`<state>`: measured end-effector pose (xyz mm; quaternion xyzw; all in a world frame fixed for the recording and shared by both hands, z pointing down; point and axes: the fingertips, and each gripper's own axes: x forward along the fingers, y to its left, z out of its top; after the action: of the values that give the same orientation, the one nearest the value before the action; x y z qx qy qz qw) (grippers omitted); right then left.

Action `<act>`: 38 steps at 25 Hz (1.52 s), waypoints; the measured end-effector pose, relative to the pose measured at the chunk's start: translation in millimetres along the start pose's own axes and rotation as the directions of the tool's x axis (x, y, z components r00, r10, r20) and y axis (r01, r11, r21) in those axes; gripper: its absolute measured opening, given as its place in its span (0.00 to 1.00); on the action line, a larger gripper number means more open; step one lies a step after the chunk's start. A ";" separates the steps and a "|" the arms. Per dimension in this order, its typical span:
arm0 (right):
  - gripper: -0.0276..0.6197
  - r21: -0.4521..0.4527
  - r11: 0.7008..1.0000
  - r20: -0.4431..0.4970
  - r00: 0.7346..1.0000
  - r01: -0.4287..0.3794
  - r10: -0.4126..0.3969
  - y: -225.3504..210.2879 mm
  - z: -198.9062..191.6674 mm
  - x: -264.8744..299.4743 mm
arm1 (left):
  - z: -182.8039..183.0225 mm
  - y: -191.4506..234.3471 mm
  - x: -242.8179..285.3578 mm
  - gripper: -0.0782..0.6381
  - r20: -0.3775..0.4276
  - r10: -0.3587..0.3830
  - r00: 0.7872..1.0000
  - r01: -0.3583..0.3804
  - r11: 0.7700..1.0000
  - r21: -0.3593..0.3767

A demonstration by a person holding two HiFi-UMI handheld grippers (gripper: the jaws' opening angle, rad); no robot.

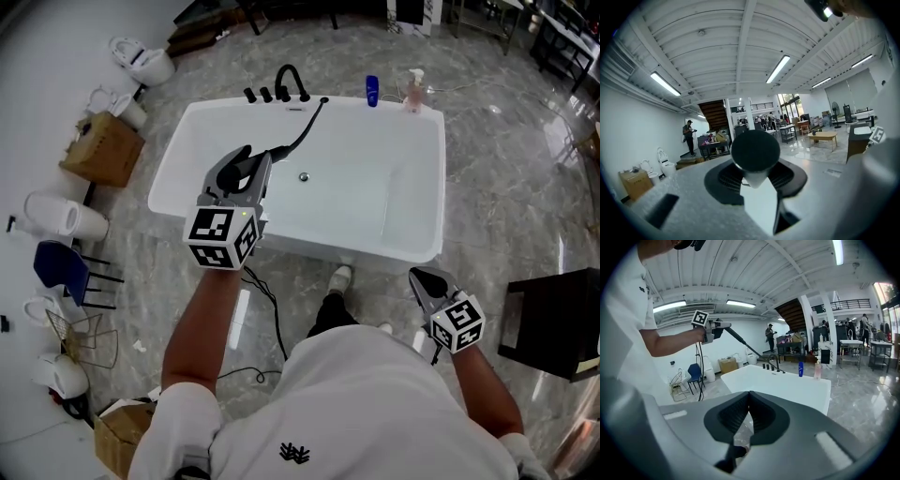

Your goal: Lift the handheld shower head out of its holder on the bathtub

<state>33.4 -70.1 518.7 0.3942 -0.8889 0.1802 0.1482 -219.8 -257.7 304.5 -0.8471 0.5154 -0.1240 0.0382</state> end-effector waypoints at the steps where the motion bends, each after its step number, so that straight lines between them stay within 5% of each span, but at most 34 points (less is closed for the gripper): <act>1: 0.06 -0.003 1.000 0.000 1.000 -0.004 0.004 1.4 0.8 1.6 | 1.6 -0.1 -4.5 0.30 0.006 0.001 1.000 -0.001 1.000 0.001; 18: 0.06 -0.035 0.999 0.010 0.999 -0.035 0.035 2.6 11.8 8.6 | 6.6 -20.4 -59.3 0.30 0.007 -0.004 1.000 0.004 1.000 0.000; 38: 0.06 -0.029 0.999 0.013 0.999 -0.044 0.045 4.3 13.3 12.8 | -5.7 -26.6 -58.1 0.30 -0.017 -0.018 1.000 0.018 1.000 -0.022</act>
<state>20.3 -81.5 511.1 0.3733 -0.9009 0.1681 0.1440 -223.7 -193.7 305.2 -0.8510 0.5093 -0.1259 0.0232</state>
